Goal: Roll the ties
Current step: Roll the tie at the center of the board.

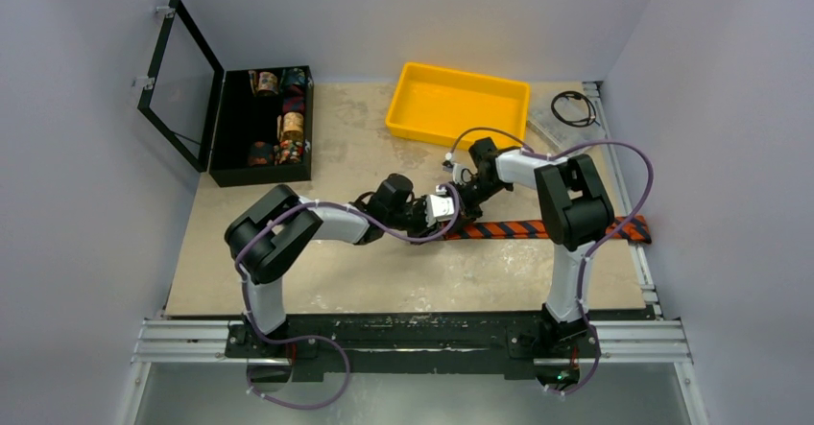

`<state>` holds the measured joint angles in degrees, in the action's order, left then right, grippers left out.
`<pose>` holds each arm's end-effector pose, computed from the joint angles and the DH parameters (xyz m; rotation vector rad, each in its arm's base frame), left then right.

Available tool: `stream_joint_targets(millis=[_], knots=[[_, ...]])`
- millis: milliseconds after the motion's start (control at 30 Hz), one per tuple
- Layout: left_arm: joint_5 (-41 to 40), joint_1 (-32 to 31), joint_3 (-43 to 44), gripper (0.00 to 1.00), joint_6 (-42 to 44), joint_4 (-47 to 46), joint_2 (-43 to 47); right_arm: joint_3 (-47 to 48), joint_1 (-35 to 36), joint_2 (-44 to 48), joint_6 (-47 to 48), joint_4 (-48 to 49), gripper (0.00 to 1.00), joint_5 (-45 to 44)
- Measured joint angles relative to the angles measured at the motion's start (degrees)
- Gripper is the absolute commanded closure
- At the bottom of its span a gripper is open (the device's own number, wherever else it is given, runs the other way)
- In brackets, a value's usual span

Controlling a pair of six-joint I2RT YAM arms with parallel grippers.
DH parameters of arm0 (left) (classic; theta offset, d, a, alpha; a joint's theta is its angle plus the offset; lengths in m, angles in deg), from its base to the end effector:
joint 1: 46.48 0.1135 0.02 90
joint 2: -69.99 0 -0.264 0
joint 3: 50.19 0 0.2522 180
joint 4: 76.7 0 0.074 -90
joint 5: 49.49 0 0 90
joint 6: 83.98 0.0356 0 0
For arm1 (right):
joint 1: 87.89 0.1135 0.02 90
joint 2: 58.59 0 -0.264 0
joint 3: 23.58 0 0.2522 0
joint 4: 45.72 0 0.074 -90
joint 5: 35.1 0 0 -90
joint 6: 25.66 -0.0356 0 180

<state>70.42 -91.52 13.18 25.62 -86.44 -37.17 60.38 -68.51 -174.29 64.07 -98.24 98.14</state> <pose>0.2466 -0.2721 0.1325 1.4182 1.6666 -0.8179 0.3305 0.1421 0.1193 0.5356 -2.8363 -1.1517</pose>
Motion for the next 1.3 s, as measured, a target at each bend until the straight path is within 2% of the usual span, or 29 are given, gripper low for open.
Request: stream_joint_targets(millis=[167,433,767,967,1100,1300], knots=[[-1.31,-0.37,1.55,0.69,1.31,3.91,-0.02,-0.74,-0.04,0.83,0.28,0.98,0.96,0.66],[-3.78,-1.14,9.16,0.71,2.78,13.68,-2.69,-2.82,-3.04,3.17,2.78,2.71,0.79,2.54],[-5.14,-1.51,12.46,0.71,4.07,17.64,-4.17,-4.33,-5.90,6.71,7.04,-0.31,0.68,5.35],[-5.25,-1.66,12.79,0.71,4.98,18.47,-4.17,-4.33,-7.21,8.48,7.30,-0.76,0.51,7.04],[-5.27,-1.68,12.96,0.71,5.09,18.88,-4.22,-4.33,-9.46,8.48,8.24,-2.40,0.37,8.09],[-5.25,-1.68,13.20,0.71,5.11,19.34,-4.26,-4.31,-9.14,8.46,6.19,-1.29,0.41,9.29]])
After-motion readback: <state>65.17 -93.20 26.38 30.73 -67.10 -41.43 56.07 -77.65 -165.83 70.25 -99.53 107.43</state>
